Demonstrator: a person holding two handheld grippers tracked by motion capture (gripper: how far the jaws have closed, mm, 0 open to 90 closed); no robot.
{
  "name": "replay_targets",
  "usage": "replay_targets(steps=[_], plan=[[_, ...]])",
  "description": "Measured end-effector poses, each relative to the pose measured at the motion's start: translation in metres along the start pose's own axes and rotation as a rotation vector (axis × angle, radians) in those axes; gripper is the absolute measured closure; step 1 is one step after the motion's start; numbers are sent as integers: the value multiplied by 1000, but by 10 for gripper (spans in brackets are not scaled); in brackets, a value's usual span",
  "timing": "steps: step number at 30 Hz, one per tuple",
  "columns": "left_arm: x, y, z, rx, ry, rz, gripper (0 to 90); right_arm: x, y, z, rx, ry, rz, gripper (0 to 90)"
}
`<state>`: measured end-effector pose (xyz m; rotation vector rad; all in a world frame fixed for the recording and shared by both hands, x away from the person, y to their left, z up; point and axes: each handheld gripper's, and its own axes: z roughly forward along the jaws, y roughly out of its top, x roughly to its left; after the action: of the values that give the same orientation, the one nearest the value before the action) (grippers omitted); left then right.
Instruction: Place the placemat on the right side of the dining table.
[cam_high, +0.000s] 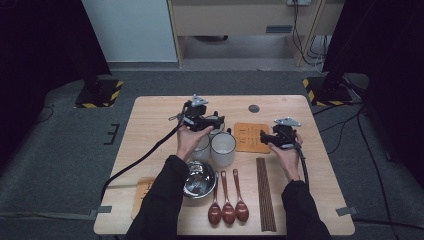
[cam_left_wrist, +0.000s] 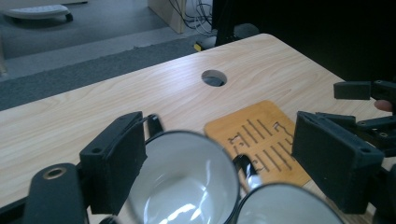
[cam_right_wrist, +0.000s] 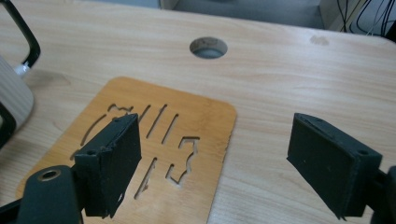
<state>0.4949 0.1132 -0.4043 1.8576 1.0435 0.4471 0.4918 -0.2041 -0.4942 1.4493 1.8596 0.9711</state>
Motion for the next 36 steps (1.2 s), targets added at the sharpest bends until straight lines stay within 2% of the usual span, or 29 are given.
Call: replay_targets(steps=[1, 2, 4, 9, 10, 11, 12, 15, 18, 19, 20, 21, 23, 24, 26, 27, 28, 29, 36], plan=[[6, -4, -10, -4, 14, -3, 156, 2, -3, 5, 24, 8, -7, 178], [6, -4, -10, -4, 14, -3, 152, 2, -3, 5, 24, 8, -7, 178], [16, -11, -24, -5, 29, -4, 143, 2, -8, 14, 65, 8, -14, 182], [31, -25, -46, -2, 58, -18, 129, 2, -14, 26, 126, 9, -13, 186], [31, -25, -46, -2, 58, -18, 123, 2, -14, 26, 126, 9, -13, 186], [37, -31, -55, 0, 75, -23, 126, 3, -15, 31, 167, 12, -35, 173], [37, -31, -55, 0, 75, -23, 123, 4, -15, 33, 185, 14, -43, 168], [51, -44, -69, 7, 113, -33, 115, 7, -16, 37, 204, 15, -43, 167], [58, -52, -75, 12, 126, -44, 118, 6, -16, 40, 211, 25, -15, 170], [65, -60, -81, 18, 139, -54, 117, 6, -17, 40, 214, 27, -10, 170], [65, -60, -81, 18, 139, -54, 116, 6, -17, 40, 214, 27, -10, 170], [72, -70, -87, 22, 149, -69, 116, 5, -17, 41, 215, 33, 6, 178], [76, -75, -89, 25, 154, -77, 115, 5, -17, 41, 218, 36, 16, 185], [82, -84, -92, 40, 167, -86, 113, 5, -17, 41, 219, 38, 19, 192], [85, -89, -95, 45, 172, -90, 109, 4, -17, 41, 219, 41, 19, 199], [90, -97, -100, 50, 182, -96, 109, 4, -17, 41, 219, 42, 23, 215], [90, -97, -100, 50, 182, -96, 109, 3, -17, 40, 218, 39, 23, 224], [94, -105, -107, 53, 195, -97, 107, 1, -17, 40, 219, 38, 25, 225], [115, -131, -131, 59, 241, -150, 110, -12, -18, 36, 223, 13, 31, 259]])
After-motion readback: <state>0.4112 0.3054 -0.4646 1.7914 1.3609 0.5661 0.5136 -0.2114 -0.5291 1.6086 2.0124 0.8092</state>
